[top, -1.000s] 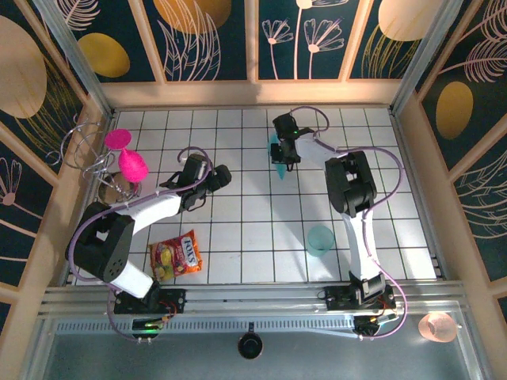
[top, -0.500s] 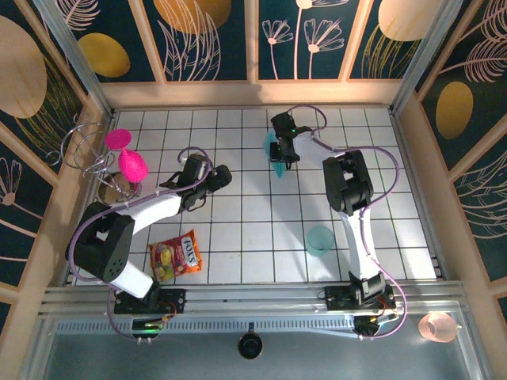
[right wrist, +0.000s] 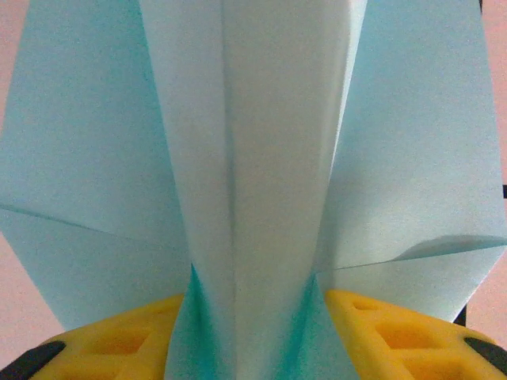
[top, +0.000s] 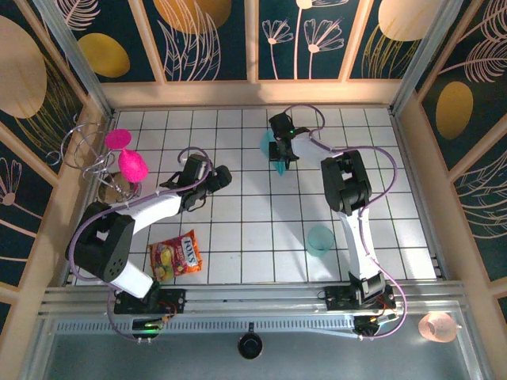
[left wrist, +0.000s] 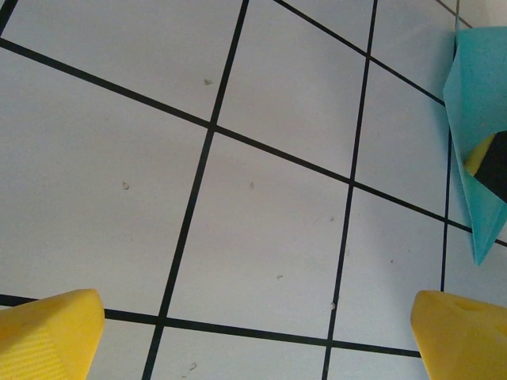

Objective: Fold a paper plane with a square sheet of paper (pick it up from the middle)
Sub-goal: Move the paper plane to the top-center of the table.

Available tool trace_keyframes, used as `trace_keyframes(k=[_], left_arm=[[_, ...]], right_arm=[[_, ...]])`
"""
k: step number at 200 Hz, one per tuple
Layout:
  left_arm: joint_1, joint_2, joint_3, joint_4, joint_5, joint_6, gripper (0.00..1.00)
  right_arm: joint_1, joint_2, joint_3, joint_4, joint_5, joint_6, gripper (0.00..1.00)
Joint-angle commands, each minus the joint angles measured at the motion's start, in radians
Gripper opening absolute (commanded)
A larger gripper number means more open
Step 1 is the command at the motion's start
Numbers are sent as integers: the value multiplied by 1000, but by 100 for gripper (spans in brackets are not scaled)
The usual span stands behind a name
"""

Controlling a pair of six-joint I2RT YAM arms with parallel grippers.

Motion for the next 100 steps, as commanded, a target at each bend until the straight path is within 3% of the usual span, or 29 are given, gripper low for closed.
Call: trace_keyframes(k=[1, 49, 78, 100], left_arm=[[6, -5, 42, -39, -11, 28, 99], [7, -93, 72, -16, -121, 113, 99], [7, -174, 41, 46, -252, 205, 99], [7, -248, -33, 160, -358, 309, 99]], right_arm=[[-5, -8, 4, -43, 10, 16, 46], [-51, -250, -45, 26, -85, 99, 53], [-101, -455, -219, 158, -88, 148, 63], [-145, -643, -413, 290, -4, 161, 69]])
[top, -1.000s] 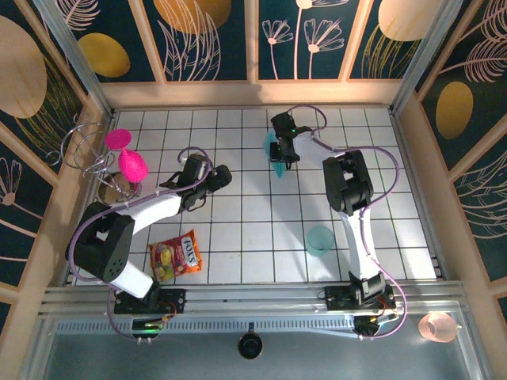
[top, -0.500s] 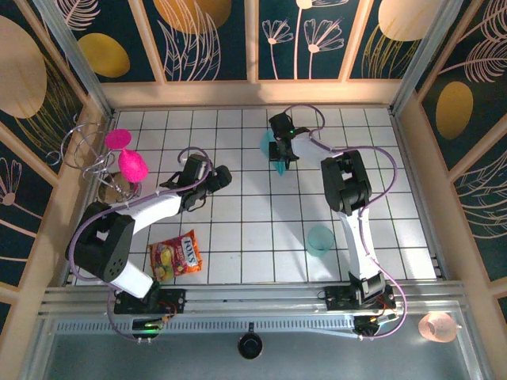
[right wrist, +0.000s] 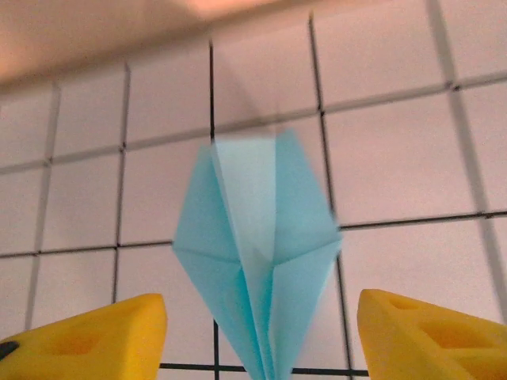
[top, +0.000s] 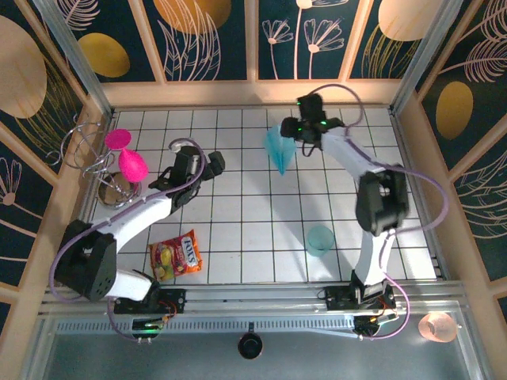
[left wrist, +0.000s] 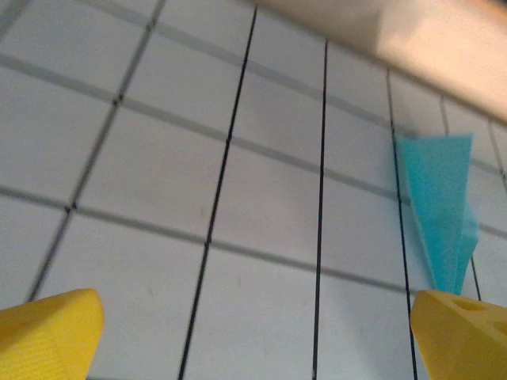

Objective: Fold a paper plane with a square sheet of paper (pick it up from the middle)
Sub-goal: Move the paper plane to the top-center of the table, then reset both arms

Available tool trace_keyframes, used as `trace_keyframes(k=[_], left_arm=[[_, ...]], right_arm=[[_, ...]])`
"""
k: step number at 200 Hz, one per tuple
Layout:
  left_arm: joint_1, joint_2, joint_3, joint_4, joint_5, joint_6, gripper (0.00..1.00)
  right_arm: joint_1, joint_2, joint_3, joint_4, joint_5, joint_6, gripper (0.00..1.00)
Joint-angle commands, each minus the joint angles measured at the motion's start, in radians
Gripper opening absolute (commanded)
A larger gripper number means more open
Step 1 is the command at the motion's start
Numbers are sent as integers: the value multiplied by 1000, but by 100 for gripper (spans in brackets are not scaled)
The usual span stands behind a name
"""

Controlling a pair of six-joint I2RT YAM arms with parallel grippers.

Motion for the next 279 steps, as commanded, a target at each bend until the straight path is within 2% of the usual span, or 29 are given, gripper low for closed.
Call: trace_keyframes(k=[1, 43, 66, 82, 97, 109, 126, 148, 172, 201, 217, 236, 279], left_arm=[[7, -81, -67, 133, -166, 144, 99], [8, -198, -224, 322, -364, 352, 99], [8, -254, -357, 485, -466, 456, 99], [9, -272, -414, 556, -511, 517, 99], [17, -265, -455, 615, -534, 568, 99], [30, -246, -481, 663, -533, 597, 99], [53, -216, -512, 725, -504, 630, 99], [89, -198, -534, 765, -461, 655, 99], [159, -200, -584, 835, -353, 638, 99], [247, -163, -643, 979, -199, 613, 99], [287, -122, -668, 1082, -133, 595, 99], [323, -81, -674, 1121, -62, 601, 99], [405, -76, -707, 1203, 68, 602, 99]], right_arm=[[-41, -174, -164, 153, 77, 44, 69], [-130, -503, -558, 377, 347, 9, 88], [-190, -600, -707, 437, 454, -8, 91], [-228, -625, -782, 469, 485, -27, 91], [-247, -644, -890, 620, 464, -115, 91], [-259, -646, -941, 677, 460, -117, 91], [-281, -635, -985, 713, 446, -91, 90], [-285, -613, -1084, 871, 460, -137, 91], [-284, -581, -1164, 1024, 445, -186, 91], [-286, -542, -1283, 1308, 394, -242, 92], [-286, -509, -1338, 1466, 348, -279, 92], [-303, -464, -1373, 1609, 285, -317, 92], [-365, -357, -1394, 1726, 117, -300, 92]])
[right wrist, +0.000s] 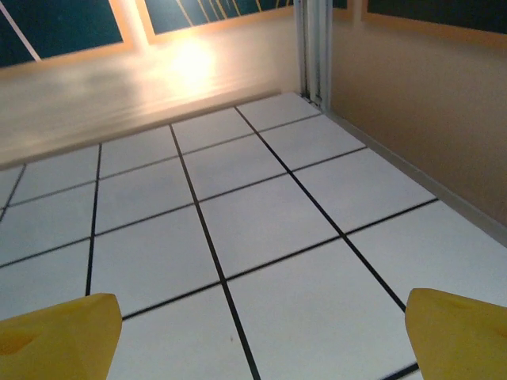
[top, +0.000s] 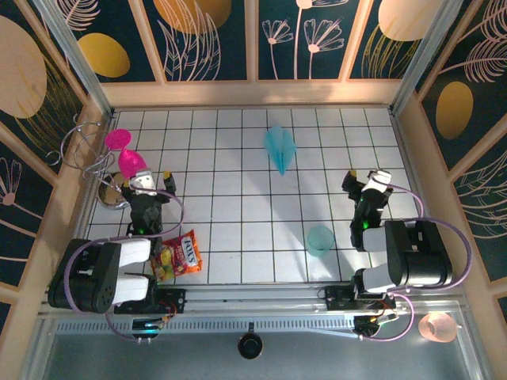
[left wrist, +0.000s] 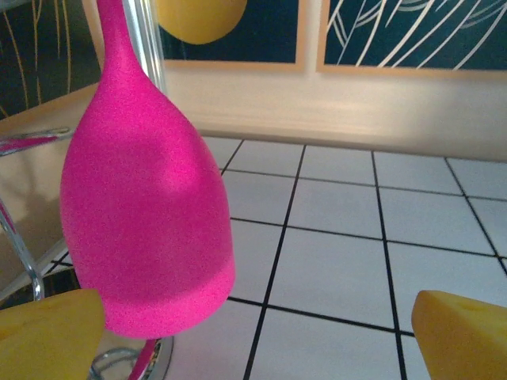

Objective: Fold a paper plane with a square sheet of paper (pick it up from the middle)
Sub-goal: Reset both arms

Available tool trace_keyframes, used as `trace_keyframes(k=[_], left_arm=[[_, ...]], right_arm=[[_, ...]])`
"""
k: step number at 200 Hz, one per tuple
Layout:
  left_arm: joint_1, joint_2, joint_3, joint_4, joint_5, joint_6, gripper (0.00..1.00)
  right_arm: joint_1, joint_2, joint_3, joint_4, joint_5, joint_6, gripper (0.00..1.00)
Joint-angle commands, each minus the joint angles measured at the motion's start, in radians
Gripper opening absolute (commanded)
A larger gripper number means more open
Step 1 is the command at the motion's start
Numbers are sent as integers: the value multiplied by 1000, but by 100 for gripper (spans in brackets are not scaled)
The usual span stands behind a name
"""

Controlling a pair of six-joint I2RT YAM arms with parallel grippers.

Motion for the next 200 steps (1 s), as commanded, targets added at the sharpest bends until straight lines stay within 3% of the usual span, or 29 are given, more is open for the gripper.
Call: trace_keyframes(k=[1, 36, 74, 105, 110, 172, 200], left_arm=[[48, 7, -22, 131, 124, -12, 99], [79, 103, -15, 231, 187, 4, 99], [111, 232, -21, 366, 213, -24, 99], [132, 226, -4, 324, 224, -51, 99], [131, 224, 0, 310, 219, -54, 99], [133, 225, 34, 248, 171, -60, 99], [131, 225, 5, 302, 241, -34, 99]], right_arm=[[-16, 43, -20, 187, -111, -28, 92], [-17, 129, -27, 294, -152, -50, 92], [-16, 120, -11, 241, -164, -51, 93], [-12, 117, 24, 168, -152, -49, 95], [-13, 120, 22, 178, -152, -49, 99], [-13, 118, 23, 172, -153, -49, 99], [-13, 119, 24, 172, -152, -47, 99]])
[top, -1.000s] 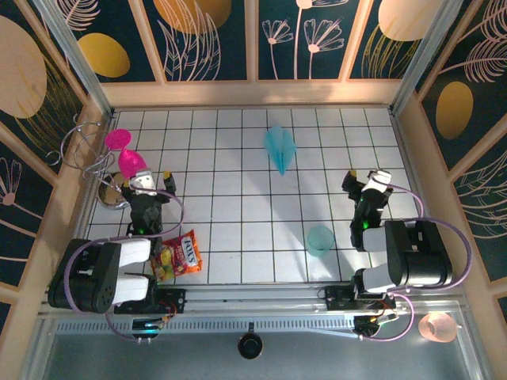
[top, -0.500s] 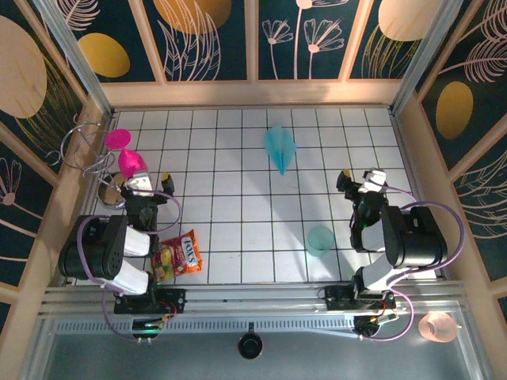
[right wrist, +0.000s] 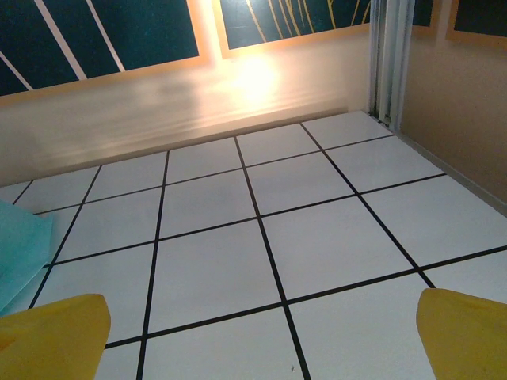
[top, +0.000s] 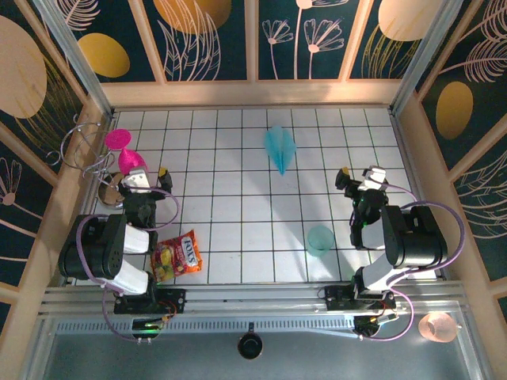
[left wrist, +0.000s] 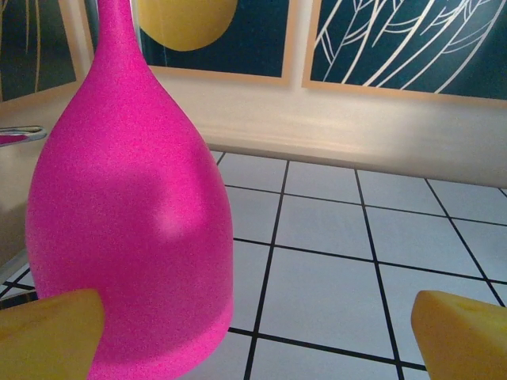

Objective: Fold a paper plane with a square sheet of paper (pick it up from the middle)
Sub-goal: Reset both arms

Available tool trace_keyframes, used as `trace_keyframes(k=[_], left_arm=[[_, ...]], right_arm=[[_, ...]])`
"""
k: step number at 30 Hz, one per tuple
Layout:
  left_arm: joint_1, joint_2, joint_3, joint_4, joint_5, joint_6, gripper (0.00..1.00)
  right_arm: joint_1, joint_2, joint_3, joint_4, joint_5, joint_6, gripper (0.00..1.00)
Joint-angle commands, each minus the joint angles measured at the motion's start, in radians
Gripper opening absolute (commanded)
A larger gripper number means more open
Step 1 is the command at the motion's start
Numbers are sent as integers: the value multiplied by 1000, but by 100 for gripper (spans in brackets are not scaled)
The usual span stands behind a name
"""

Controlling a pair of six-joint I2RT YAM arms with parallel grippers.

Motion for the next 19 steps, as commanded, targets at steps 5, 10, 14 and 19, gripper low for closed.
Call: trace_keyframes(k=[5, 10, 14, 19], left_arm=[[7, 3, -11, 51, 109, 24, 99], [7, 5, 27, -19, 151, 41, 99], [8, 9, 45, -47, 111, 26, 99], [7, 8, 41, -42, 106, 24, 99]], right_arm=[[-2, 5, 12, 13, 3, -15, 99], [-1, 6, 12, 12, 3, -16, 99], [-2, 6, 13, 12, 3, -15, 99], [-2, 4, 11, 17, 2, -17, 99]])
